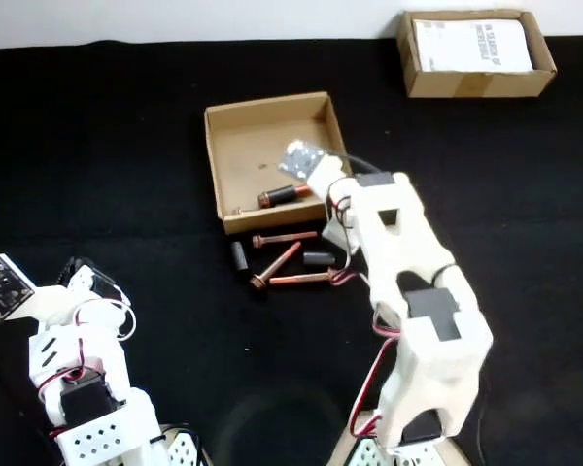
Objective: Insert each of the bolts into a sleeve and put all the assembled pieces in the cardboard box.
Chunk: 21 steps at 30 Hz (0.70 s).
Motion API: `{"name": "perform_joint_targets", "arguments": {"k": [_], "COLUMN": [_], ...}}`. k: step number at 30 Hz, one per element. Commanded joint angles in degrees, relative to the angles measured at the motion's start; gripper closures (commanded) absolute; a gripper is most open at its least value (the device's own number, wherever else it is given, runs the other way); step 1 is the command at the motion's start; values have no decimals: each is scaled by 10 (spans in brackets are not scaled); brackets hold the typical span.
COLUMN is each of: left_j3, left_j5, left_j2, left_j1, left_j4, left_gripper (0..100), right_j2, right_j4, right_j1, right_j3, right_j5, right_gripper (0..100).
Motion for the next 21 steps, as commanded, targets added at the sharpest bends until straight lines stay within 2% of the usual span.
{"name": "perform_joint_targets", "arguments": {"k": [1,7,10,13,21], "left_j3": [10,10,10,10,10], "left_j5": [3,3,3,3,3], "left_j2": [-7,-7,-7,-7,-4], "left_j1": [5,5,4,4,8], "left_j4": [4,4,4,4,4], "left_gripper": [990,990,990,990,990], "right_j2": [25,51,51,49,-34], "right_j4": [29,53,54,78,230], "right_j1": [14,20,21,22,6], "right_j3": [-17,-13,-15,-22,-175], "right_j5": [3,3,2,-2,-103], "right_gripper": [891,892,988,993,991]}}
